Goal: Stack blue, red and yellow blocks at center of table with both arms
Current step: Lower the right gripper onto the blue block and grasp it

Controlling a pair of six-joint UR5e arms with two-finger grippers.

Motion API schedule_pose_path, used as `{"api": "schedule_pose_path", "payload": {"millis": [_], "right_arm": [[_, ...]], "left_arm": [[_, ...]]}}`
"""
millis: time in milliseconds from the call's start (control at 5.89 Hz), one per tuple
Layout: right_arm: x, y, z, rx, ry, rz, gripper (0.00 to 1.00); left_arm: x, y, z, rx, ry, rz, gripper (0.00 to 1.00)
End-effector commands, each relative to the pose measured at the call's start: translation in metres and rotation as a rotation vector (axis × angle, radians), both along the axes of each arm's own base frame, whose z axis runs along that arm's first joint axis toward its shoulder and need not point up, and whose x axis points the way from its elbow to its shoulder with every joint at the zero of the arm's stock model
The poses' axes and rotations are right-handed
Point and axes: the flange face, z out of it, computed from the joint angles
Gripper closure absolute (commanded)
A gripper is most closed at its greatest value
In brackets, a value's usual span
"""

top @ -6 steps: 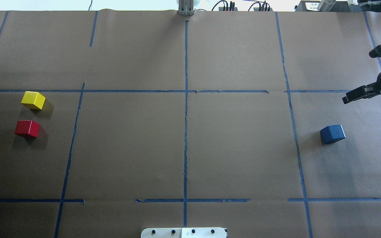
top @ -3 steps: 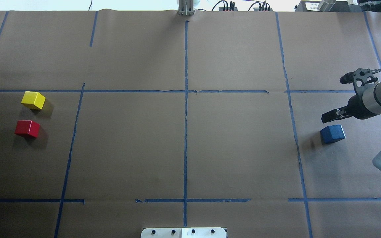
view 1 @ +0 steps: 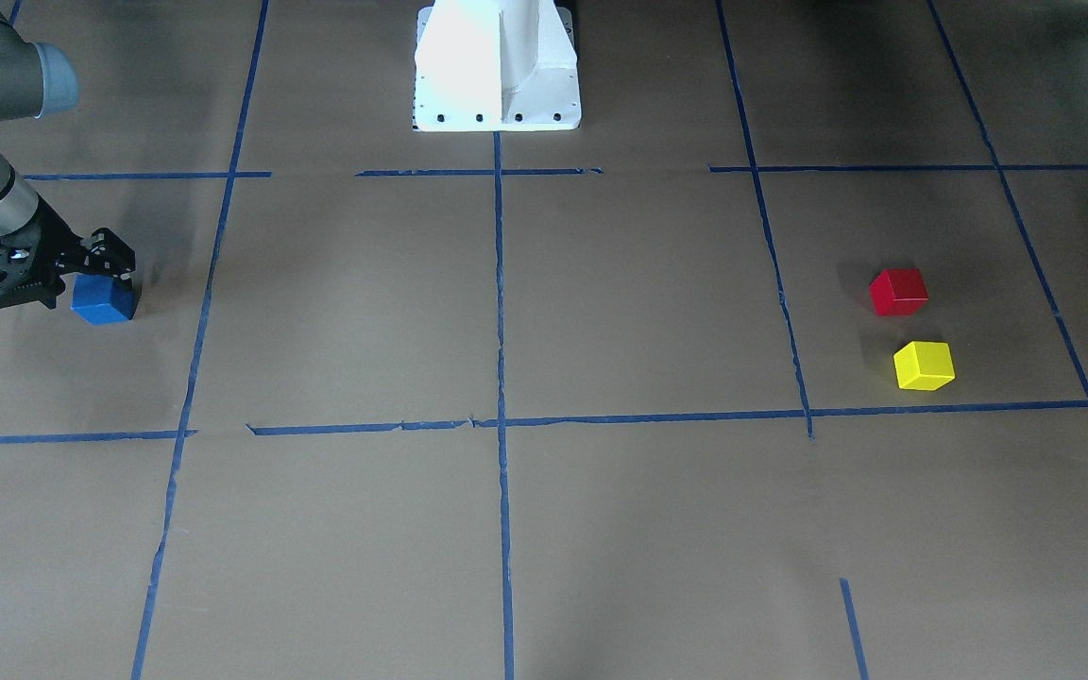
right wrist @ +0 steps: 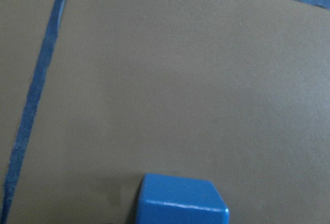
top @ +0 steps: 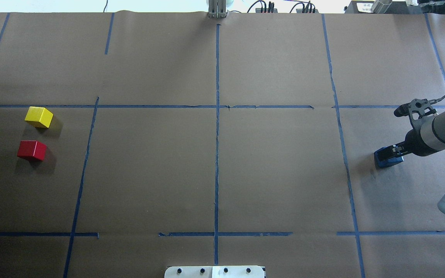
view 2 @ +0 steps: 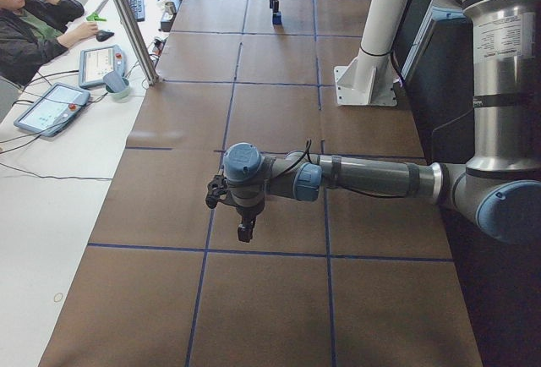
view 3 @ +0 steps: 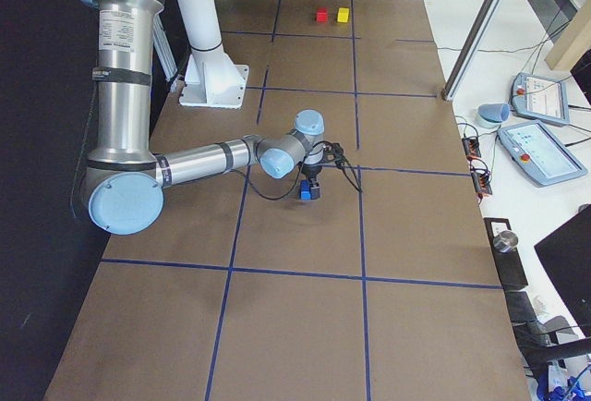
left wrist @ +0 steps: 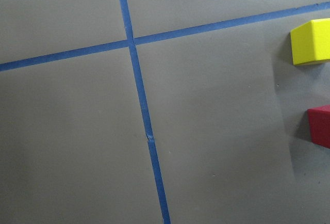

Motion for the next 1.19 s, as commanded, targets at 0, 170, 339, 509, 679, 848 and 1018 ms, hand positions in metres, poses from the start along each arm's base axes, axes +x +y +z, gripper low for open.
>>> {"api": "schedule_pose_path", "payload": {"millis": [0,170,339,509,679,848,1018], "right_arm": [[-0.009,0.005,0.006,-0.007,0.008,-0.022,0.80],[-0.009,0.005,0.003,-0.006,0.005,-0.019,0.99],[-0.012,0.002,-0.019,0.022,-0.022,-0.011,1.00],[-0.024,-0.011,-0.059,0.049,-0.074,0.006,1.00],[-0.054,-0.029,-0.107,0.007,-0.143,0.085,1.00],[-0.119,-0.034,-0.187,-0.084,-0.174,0.136,1.00],[-0.191,-0.024,-0.260,-0.092,-0.100,0.184,1.00]], "left_arm": [[0.000,0.000,0.001,-0.001,0.000,0.000,0.00],[0.000,0.000,0.001,-0.001,0.000,0.000,0.00],[0.000,0.000,0.000,0.000,0.000,0.000,0.00],[0.000,0.000,-0.002,0.005,0.001,0.000,0.00],[0.000,0.000,-0.002,0.005,0.001,0.000,0.00],[-0.001,0.001,-0.004,0.005,0.002,-0.002,0.00],[0.000,0.000,-0.005,0.008,0.002,0.000,0.00]]}}
